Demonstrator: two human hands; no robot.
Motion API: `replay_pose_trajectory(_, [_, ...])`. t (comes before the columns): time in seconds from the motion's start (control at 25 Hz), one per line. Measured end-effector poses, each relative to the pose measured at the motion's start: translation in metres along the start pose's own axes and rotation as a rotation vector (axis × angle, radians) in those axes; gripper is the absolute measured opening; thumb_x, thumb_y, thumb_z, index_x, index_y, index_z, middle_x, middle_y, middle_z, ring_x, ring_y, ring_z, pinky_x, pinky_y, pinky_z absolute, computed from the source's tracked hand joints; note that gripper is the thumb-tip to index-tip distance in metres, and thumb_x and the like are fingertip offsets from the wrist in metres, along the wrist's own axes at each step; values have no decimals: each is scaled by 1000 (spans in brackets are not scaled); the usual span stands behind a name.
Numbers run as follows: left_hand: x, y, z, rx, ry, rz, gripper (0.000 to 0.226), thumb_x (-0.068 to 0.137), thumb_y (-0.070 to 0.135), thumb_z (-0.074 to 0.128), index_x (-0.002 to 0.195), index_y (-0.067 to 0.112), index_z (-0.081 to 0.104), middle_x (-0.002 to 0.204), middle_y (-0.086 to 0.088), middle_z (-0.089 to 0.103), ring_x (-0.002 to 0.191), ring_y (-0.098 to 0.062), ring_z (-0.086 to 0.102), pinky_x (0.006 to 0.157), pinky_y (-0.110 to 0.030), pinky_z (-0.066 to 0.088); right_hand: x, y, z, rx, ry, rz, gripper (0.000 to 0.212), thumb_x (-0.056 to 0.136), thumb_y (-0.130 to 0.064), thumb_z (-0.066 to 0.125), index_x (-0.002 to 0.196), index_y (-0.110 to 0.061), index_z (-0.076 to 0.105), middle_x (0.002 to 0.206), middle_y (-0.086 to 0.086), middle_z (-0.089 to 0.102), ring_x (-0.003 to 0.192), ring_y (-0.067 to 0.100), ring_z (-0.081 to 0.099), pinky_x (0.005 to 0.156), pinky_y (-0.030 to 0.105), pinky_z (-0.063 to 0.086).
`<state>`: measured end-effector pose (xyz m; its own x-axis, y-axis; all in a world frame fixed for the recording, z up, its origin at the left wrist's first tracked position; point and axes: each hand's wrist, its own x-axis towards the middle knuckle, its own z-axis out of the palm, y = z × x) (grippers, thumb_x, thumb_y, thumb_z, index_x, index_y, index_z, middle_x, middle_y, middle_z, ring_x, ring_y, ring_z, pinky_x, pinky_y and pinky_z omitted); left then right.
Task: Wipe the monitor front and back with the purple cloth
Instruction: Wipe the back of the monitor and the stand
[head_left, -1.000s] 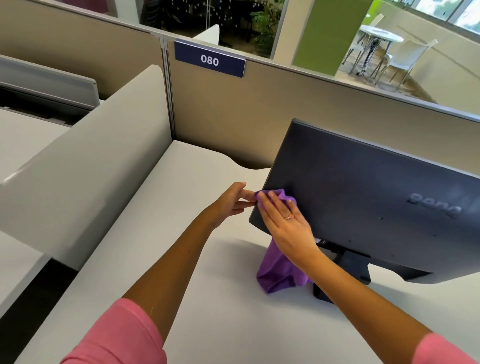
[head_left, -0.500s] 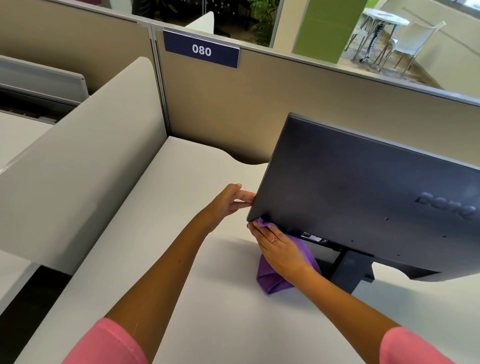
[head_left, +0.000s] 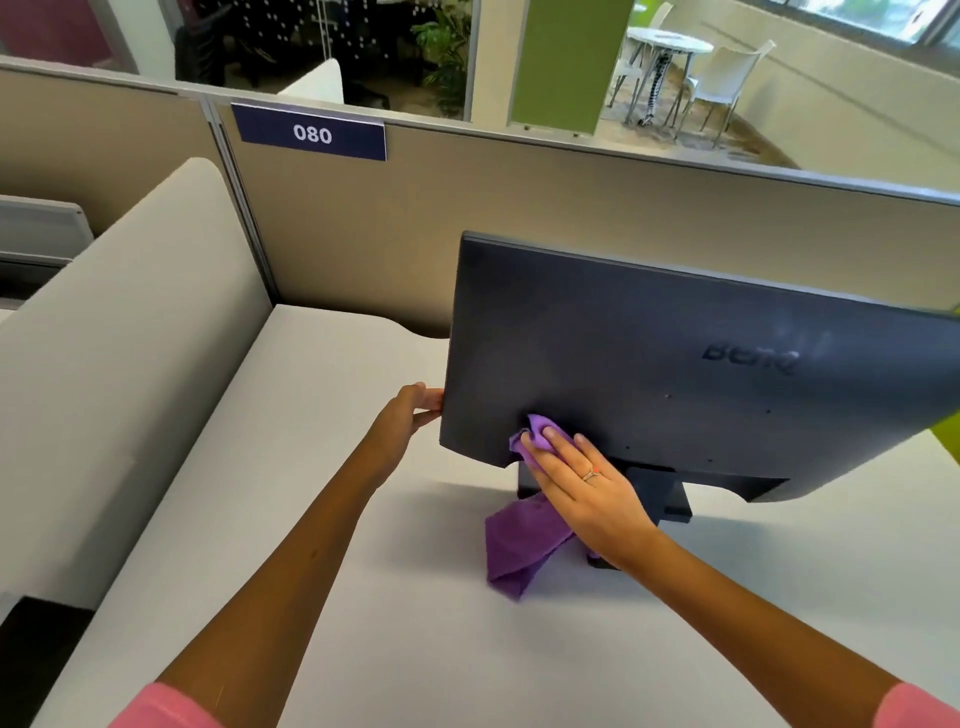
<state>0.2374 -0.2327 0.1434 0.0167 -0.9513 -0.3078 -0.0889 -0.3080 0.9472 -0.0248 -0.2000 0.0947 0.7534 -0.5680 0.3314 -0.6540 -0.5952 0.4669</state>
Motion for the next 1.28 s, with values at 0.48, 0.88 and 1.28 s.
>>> replay_pose_trajectory(0.48, [-17, 51, 23, -27, 108, 227, 37, 103, 37, 25, 133, 30, 45, 133, 15, 50, 128, -12, 46, 97, -24, 30, 11, -6, 3, -52, -18, 94, 69, 80, -15, 69, 142, -9, 39, 151, 6, 33, 141, 25, 22, 114, 43, 22])
replay_pose_trajectory(0.88, [-38, 115, 65, 652, 479, 985, 51, 100, 30, 25, 150, 18, 23, 159, 3, 13, 148, -13, 2, 120, -36, 0, -91, 38, 3, 140, 119, 736, 53, 88, 0, 46, 140, -2, 36, 148, 14, 27, 137, 35, 23, 104, 56, 37])
replay_pose_trajectory(1.28, [-43, 132, 134, 1160, 265, 1051, 56, 99, 38, 24, 149, 14, 27, 158, -3, 22, 148, -22, 9, 118, -43, -2, -16, 4, -9, 328, 198, 768, 83, 77, 2, 57, 148, -7, 15, 154, 13, 20, 141, 35, 16, 111, 47, 22])
